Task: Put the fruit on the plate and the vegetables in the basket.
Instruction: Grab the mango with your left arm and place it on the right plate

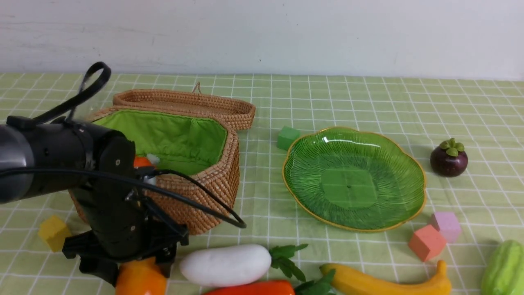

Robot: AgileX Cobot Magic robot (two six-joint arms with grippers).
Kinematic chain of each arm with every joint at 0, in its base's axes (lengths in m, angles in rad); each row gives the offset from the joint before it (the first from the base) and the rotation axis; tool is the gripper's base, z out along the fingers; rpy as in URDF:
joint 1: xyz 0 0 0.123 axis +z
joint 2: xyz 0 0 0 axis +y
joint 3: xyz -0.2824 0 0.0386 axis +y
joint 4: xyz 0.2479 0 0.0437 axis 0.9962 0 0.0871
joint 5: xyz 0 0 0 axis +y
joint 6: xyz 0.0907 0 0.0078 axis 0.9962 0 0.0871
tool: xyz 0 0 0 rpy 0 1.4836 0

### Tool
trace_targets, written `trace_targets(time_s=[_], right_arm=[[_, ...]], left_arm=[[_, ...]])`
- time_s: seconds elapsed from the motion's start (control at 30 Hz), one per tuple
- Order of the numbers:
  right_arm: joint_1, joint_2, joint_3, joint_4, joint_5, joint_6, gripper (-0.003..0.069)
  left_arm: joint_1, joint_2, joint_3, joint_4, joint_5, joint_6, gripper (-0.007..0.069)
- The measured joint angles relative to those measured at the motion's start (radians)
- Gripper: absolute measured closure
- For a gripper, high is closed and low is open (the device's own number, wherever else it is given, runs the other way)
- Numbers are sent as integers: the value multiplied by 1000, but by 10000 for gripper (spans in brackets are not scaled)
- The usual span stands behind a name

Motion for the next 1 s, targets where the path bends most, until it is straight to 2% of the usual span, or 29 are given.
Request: trace_targets(time_s=[0.37, 0.67, 0.77, 1.0], right_arm=[[0, 0, 0, 0, 0, 0, 418], [0, 0, 0, 0, 0, 0, 418], [0, 0, 0, 0, 0, 0, 418], [0, 0, 0, 0, 0, 0, 418]], left_arm=[[0, 1, -13, 0, 31, 20, 55], [0, -125, -76, -6, 240, 32, 55], [0, -193, -124, -69, 308, 102, 55], [0, -263, -350, -371, 335, 242, 55]])
